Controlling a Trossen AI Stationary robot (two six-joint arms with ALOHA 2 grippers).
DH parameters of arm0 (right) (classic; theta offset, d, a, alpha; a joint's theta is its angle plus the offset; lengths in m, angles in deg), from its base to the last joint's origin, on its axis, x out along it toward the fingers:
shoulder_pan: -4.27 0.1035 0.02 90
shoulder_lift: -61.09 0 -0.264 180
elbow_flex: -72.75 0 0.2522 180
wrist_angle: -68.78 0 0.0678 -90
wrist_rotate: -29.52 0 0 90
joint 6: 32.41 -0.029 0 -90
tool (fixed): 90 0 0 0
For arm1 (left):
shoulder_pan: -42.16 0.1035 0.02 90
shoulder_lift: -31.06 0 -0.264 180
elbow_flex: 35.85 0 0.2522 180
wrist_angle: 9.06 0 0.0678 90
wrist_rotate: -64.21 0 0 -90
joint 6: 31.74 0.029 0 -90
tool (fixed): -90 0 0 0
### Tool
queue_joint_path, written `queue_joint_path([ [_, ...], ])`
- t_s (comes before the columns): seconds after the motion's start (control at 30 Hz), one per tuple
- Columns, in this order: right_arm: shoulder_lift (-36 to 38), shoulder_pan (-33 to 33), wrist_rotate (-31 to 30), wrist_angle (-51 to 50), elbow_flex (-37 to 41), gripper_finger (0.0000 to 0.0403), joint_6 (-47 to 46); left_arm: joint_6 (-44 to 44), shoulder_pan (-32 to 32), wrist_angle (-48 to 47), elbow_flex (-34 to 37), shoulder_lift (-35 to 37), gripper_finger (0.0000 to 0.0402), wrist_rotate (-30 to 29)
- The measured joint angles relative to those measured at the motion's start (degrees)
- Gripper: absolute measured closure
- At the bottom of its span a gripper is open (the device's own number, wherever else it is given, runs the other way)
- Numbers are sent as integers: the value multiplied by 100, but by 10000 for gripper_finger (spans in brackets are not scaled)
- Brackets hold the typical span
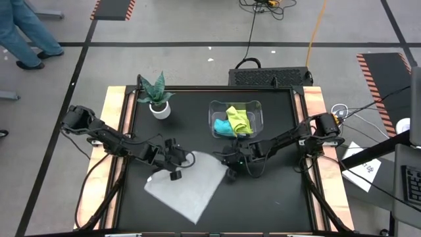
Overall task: Fold microfiber towels
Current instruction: Fold the gray towel
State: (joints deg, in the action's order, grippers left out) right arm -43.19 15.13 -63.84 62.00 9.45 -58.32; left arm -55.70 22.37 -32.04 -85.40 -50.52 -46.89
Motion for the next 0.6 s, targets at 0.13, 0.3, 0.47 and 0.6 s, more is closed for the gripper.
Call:
queue_joint_path([
  [0.13, 255, 26, 287, -203, 23, 401, 155, 249, -29, 38, 0, 63, 353, -27],
  [0.3, 706, 71, 222, -522, 31, 402, 135, 16, -161, -216, -2, 237, 371, -660],
  [0.47, 969, 99, 100, -765, 31, 400, -31, -372, -249, -736, 0, 478, 393, -1248],
  [0.6, 1242, 151, 66, -1038, 26, 402, -161, -484, -271, -801, 0, 596, 385, -1380],
])
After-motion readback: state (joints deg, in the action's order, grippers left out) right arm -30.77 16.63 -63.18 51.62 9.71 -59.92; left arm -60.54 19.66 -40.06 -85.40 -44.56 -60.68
